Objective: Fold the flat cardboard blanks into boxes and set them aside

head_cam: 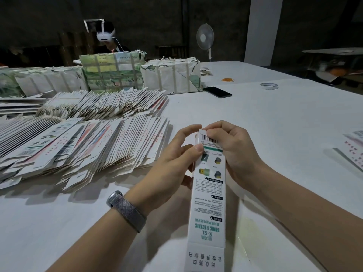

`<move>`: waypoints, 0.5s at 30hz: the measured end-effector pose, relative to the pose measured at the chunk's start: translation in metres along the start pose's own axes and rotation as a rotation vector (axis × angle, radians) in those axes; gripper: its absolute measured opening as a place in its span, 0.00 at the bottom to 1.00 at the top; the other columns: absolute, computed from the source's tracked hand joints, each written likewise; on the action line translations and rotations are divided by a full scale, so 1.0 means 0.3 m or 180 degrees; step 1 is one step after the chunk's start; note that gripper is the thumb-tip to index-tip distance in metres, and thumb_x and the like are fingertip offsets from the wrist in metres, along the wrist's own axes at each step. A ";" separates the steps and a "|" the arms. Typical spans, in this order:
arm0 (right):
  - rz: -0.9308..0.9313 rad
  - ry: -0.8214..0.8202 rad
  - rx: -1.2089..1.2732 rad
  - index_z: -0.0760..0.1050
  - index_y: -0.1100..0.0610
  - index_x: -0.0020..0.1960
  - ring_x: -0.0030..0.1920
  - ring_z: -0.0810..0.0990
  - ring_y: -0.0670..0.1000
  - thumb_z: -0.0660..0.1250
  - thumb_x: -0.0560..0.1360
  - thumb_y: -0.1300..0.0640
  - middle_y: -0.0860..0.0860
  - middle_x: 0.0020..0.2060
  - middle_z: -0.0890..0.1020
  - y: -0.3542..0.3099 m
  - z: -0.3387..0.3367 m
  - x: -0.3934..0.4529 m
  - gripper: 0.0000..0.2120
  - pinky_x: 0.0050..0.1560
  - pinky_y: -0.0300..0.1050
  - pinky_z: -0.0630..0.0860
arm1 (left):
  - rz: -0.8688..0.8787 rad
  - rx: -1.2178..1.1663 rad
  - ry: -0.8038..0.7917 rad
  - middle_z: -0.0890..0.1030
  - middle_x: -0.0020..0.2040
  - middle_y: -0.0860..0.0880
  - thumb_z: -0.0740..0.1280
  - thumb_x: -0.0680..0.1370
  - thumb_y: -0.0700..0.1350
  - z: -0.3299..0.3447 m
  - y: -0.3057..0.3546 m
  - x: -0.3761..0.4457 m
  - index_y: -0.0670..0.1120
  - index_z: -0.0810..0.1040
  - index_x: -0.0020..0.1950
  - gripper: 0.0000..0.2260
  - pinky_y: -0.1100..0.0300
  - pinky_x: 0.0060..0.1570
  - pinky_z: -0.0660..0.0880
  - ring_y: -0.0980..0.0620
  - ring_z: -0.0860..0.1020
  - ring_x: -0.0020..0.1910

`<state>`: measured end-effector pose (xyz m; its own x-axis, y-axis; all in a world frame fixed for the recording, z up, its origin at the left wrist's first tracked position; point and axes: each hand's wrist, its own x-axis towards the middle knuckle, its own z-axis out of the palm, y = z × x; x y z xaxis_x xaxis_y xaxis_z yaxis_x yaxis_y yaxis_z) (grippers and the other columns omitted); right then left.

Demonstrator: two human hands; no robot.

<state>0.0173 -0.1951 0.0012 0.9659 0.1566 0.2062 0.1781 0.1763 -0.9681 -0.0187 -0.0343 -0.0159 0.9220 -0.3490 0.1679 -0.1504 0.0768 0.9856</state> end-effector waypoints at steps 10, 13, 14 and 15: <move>-0.0070 0.0214 -0.0078 0.79 0.57 0.37 0.33 0.81 0.53 0.65 0.79 0.62 0.52 0.32 0.82 -0.001 -0.002 0.001 0.13 0.34 0.43 0.80 | -0.0091 0.0031 -0.0003 0.85 0.53 0.42 0.65 0.81 0.55 0.008 0.009 -0.006 0.62 0.65 0.75 0.23 0.55 0.39 0.80 0.47 0.82 0.46; -0.0039 0.0237 -0.0079 0.79 0.55 0.36 0.33 0.81 0.53 0.65 0.80 0.61 0.52 0.32 0.82 0.000 -0.003 0.006 0.14 0.35 0.45 0.80 | -0.0174 0.0047 -0.0013 0.85 0.56 0.39 0.65 0.77 0.54 0.007 0.012 -0.009 0.62 0.60 0.79 0.30 0.55 0.39 0.80 0.46 0.82 0.47; -0.0034 0.0244 -0.0083 0.79 0.55 0.36 0.33 0.81 0.53 0.65 0.80 0.61 0.52 0.32 0.82 0.000 -0.004 0.007 0.14 0.35 0.45 0.80 | -0.0180 0.0039 -0.0025 0.85 0.56 0.39 0.65 0.77 0.54 0.007 0.013 -0.010 0.62 0.59 0.79 0.31 0.56 0.39 0.80 0.47 0.82 0.47; -0.0035 0.0251 -0.0093 0.79 0.54 0.35 0.34 0.81 0.53 0.65 0.80 0.61 0.52 0.32 0.82 0.001 -0.005 0.008 0.15 0.36 0.45 0.80 | -0.0176 0.0026 -0.0036 0.85 0.55 0.40 0.66 0.78 0.54 0.006 0.013 -0.010 0.61 0.59 0.79 0.30 0.56 0.38 0.80 0.47 0.82 0.46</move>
<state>0.0198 -0.1960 0.0012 0.9755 0.0776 0.2060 0.1930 0.1488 -0.9699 -0.0226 -0.0347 -0.0125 0.9248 -0.3631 0.1133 -0.1023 0.0495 0.9935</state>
